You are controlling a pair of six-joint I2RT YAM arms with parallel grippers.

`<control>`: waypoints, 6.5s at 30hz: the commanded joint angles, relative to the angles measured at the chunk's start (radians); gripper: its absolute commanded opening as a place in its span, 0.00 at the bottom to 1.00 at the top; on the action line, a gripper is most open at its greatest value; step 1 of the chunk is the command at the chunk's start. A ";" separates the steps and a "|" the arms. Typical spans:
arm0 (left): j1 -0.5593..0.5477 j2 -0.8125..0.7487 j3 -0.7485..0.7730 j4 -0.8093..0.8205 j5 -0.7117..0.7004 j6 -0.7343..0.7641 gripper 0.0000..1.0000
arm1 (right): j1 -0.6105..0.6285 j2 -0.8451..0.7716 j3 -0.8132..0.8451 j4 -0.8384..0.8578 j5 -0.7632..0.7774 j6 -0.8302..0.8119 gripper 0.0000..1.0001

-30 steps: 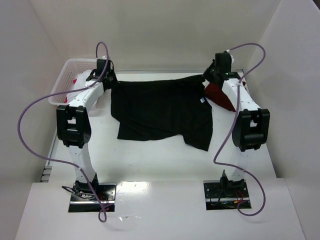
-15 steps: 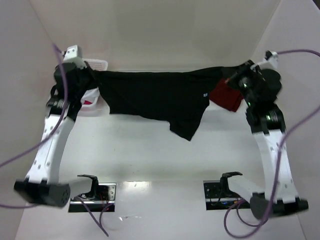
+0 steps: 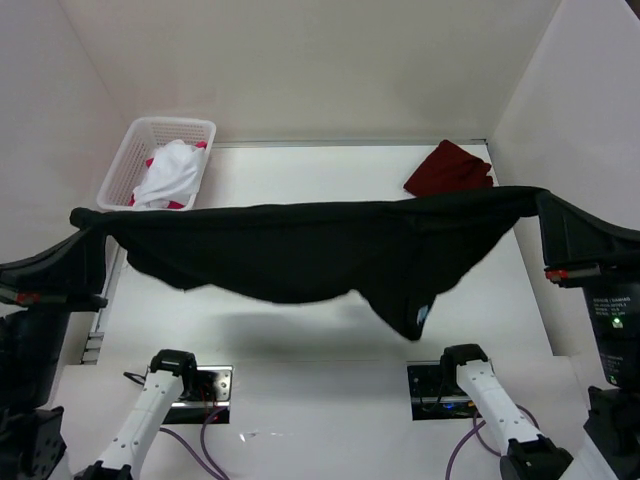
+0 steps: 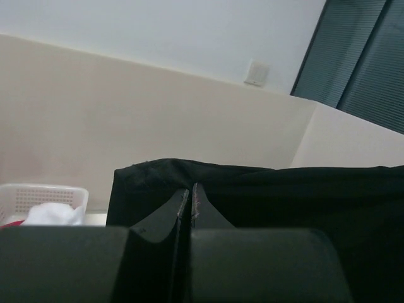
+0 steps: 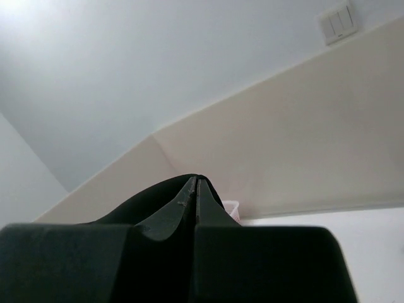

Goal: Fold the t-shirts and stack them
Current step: Fold the flattened tshirt in 1/3 of the way, then grap the side of the flattened tshirt closest away from the robot with both arms

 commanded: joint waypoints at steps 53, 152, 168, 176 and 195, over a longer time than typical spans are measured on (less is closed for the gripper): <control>-0.008 1.596 0.173 0.303 -0.281 -0.012 0.00 | -0.035 1.346 -0.114 0.457 0.145 -0.006 0.00; -0.014 0.672 -0.905 0.168 -0.353 -0.547 0.95 | 0.276 0.339 -1.265 0.210 0.116 0.302 1.00; -0.014 0.662 -0.973 -0.008 -0.476 -0.883 0.93 | 0.276 0.360 -1.246 0.254 0.070 0.283 1.00; -0.014 0.682 -1.002 -0.008 -0.436 -0.883 0.79 | 0.310 0.378 -1.213 0.212 0.073 0.271 1.00; -0.014 0.754 -0.997 0.087 -0.370 -0.872 0.00 | 0.631 0.475 -1.111 -0.063 0.205 0.464 0.97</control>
